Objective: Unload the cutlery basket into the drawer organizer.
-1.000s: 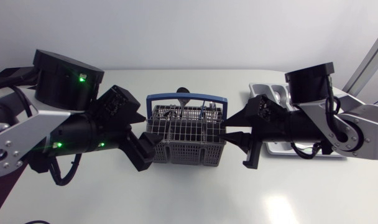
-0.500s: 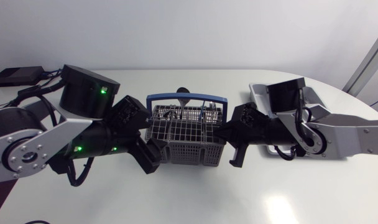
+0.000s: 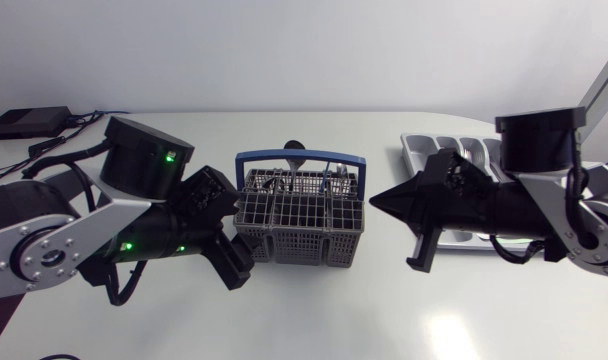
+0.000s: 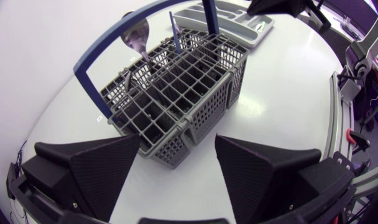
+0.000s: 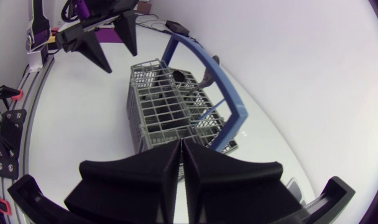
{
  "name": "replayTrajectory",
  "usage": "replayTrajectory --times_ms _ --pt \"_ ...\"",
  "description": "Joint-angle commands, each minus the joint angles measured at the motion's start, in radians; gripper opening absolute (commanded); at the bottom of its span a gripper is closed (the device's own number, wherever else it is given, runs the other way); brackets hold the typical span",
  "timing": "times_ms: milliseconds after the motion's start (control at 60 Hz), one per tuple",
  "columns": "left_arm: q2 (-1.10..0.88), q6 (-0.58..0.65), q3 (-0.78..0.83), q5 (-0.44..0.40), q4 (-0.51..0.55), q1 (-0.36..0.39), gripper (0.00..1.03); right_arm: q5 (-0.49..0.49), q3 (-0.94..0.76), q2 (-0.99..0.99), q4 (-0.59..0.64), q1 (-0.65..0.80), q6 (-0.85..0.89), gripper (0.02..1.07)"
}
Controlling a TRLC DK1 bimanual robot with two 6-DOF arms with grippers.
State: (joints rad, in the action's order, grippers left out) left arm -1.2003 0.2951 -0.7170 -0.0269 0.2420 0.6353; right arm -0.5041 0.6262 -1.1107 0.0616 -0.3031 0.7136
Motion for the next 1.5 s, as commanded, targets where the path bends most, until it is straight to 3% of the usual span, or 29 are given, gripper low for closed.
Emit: replayTrajectory --times_ms 0,333,683,817,1000,1283,1483 --pt "0.005 0.042 0.044 -0.011 0.013 -0.011 0.98 -0.021 -0.02 0.015 0.026 0.052 -0.008 0.12" --pt "-0.035 0.079 0.056 -0.01 -0.006 -0.028 0.98 -0.044 0.064 -0.172 -0.075 0.122 -0.034 0.12" --pt "-0.17 0.036 -0.045 -0.008 -0.211 -0.114 0.96 -0.051 0.099 -0.238 -0.097 0.127 -0.048 0.12" --pt "-0.226 0.009 -0.078 -0.004 -0.225 -0.158 0.94 -0.053 0.089 -0.236 -0.1 0.131 -0.039 0.12" --pt "-0.271 -0.004 -0.082 0.019 -0.222 -0.161 0.93 -0.054 0.078 -0.235 -0.1 0.131 -0.034 0.12" --pt "-0.021 -0.04 -0.082 -0.041 -0.142 -0.143 0.93 -0.054 0.092 -0.236 -0.098 0.131 -0.037 0.12" --pt "0.033 -0.005 -0.061 -0.045 -0.058 -0.146 0.93 -0.056 0.135 -0.268 -0.101 0.13 -0.065 0.12"
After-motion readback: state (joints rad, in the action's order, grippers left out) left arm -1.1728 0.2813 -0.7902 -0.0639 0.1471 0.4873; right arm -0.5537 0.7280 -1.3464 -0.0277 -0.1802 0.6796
